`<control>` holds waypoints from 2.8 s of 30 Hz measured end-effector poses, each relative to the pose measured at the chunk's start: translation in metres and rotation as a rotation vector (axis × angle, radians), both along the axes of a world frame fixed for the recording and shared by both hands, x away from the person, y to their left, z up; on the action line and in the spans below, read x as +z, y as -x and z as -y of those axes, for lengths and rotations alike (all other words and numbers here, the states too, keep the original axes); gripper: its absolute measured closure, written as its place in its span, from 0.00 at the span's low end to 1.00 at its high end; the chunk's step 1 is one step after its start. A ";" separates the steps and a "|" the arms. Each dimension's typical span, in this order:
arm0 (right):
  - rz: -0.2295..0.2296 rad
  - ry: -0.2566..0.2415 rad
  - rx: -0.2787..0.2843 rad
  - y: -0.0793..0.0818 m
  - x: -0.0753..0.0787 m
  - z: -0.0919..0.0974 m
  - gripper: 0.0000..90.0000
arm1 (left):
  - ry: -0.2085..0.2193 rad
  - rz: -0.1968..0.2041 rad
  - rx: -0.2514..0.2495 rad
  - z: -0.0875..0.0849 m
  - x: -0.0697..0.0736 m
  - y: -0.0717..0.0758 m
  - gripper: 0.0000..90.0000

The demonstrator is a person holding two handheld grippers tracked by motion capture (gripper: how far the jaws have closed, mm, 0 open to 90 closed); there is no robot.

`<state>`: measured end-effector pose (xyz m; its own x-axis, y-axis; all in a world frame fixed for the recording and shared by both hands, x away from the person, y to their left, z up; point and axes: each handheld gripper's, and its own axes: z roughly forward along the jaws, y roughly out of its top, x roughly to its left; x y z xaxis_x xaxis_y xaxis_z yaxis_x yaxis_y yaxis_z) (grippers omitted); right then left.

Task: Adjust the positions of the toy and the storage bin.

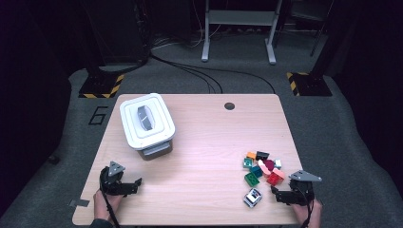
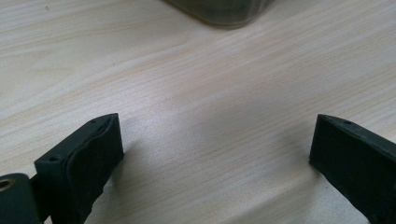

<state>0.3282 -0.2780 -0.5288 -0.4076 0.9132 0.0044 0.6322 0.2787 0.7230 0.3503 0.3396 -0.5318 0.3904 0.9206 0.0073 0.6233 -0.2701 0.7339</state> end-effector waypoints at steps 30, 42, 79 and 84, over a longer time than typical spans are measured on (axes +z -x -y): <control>0.003 0.001 0.001 0.000 0.000 0.000 0.04 | 0.039 -0.002 0.017 0.001 0.035 -0.001 0.03; 0.000 0.002 0.004 0.000 0.000 -0.001 0.04 | 0.036 0.041 0.012 0.007 0.084 -0.011 0.03; 0.001 0.000 0.002 0.000 0.000 0.000 0.04 | -0.028 0.074 -0.006 0.050 0.153 -0.122 0.10; 0.001 0.000 0.001 0.000 0.000 0.000 0.04 | -0.028 0.085 0.014 0.056 0.153 -0.138 0.16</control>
<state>0.3282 -0.2778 -0.5290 -0.4081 0.9129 0.0043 0.6316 0.2789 0.7234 0.4881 0.2834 -0.3783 0.3740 0.9251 0.0652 0.5631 -0.2824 0.7766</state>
